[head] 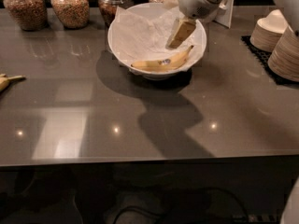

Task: Pick banana from white bowl

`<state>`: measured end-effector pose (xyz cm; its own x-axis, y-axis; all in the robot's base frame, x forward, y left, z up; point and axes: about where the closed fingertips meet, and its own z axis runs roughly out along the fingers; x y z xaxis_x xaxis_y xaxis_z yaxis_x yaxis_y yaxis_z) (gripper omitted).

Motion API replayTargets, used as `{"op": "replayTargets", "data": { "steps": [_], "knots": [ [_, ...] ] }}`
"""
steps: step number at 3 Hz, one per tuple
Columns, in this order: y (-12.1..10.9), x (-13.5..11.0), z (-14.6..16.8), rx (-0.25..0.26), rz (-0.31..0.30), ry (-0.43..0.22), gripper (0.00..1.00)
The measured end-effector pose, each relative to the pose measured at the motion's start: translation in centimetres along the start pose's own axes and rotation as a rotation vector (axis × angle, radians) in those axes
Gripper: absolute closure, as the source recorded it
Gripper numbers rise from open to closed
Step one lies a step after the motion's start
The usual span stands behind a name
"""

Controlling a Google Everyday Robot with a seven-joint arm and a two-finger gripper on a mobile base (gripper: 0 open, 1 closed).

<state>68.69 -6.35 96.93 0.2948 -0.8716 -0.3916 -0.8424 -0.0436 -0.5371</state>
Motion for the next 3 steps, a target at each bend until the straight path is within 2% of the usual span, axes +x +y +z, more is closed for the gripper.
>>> {"op": "replayTargets", "data": {
  "steps": [1,3],
  "knots": [
    [0.6,0.9,1.9,-0.043,0.009,-0.004,0.51],
    [3.9,2.0,4.6,-0.165,0.046,-0.018,0.46]
  ]
}}
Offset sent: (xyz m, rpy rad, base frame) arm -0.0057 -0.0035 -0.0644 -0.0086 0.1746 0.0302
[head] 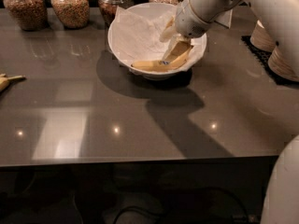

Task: Pick banana from white bowl

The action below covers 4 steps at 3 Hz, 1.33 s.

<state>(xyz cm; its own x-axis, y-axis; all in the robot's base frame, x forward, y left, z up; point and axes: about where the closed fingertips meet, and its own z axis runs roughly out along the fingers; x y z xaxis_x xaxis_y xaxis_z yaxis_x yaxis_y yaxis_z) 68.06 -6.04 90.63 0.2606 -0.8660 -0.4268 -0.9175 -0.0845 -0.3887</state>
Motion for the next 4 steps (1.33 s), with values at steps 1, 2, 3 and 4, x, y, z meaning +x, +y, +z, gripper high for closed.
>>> {"op": "replayTargets", "data": {
  "steps": [1,2,3,4],
  "knots": [
    [1.0,0.2,1.5,-0.051,0.01,-0.01,0.43],
    [1.2,0.5,2.8,-0.075,0.02,-0.018,0.42],
    [1.0,0.9,4.1,-0.088,0.029,-0.022,0.42],
    [0.9,1.6,5.3,-0.101,0.042,-0.014,0.44]
  ]
}}
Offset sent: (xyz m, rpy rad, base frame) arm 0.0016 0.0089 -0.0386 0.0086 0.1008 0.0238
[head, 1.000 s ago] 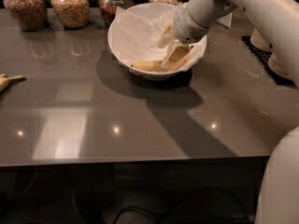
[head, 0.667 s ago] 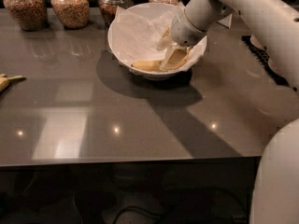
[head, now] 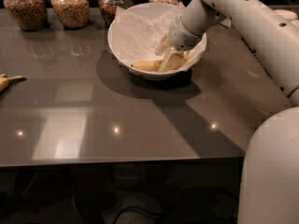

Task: Pick banana from white bowl

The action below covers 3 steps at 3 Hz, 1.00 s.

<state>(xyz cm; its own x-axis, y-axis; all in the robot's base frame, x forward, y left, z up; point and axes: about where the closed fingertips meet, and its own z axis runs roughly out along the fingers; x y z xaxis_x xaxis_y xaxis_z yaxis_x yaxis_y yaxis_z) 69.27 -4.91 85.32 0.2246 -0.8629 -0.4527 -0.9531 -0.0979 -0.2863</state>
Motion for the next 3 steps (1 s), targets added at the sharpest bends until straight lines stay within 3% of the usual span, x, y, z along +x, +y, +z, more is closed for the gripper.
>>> {"op": "replayTargets", "data": {
  "steps": [1,2,3],
  "knots": [
    [-0.07,0.9,0.89,-0.015,0.014,0.02,0.44],
    [0.32,1.53,1.4,-0.041,0.016,0.045,0.52],
    [0.47,1.42,1.03,-0.041,0.014,0.053,0.7]
  ]
}}
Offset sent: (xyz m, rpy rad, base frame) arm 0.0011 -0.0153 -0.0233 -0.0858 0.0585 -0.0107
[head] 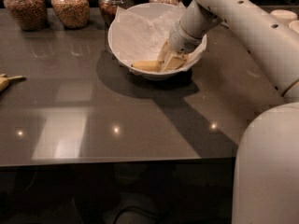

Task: Pick banana from white bowl

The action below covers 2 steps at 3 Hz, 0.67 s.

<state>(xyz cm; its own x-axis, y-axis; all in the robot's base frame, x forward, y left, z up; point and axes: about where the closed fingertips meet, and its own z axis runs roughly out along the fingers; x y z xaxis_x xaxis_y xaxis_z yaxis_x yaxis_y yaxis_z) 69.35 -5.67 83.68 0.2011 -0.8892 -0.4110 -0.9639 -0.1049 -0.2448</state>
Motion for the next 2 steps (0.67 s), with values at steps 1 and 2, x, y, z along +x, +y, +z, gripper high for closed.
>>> {"op": "replayTargets", "data": {
  "steps": [1,2],
  "knots": [
    [-0.2,-1.0,-1.5,0.024,-0.017,0.0,0.93],
    [-0.8,-2.4,-3.8,0.067,-0.044,-0.002,1.0]
  ]
}}
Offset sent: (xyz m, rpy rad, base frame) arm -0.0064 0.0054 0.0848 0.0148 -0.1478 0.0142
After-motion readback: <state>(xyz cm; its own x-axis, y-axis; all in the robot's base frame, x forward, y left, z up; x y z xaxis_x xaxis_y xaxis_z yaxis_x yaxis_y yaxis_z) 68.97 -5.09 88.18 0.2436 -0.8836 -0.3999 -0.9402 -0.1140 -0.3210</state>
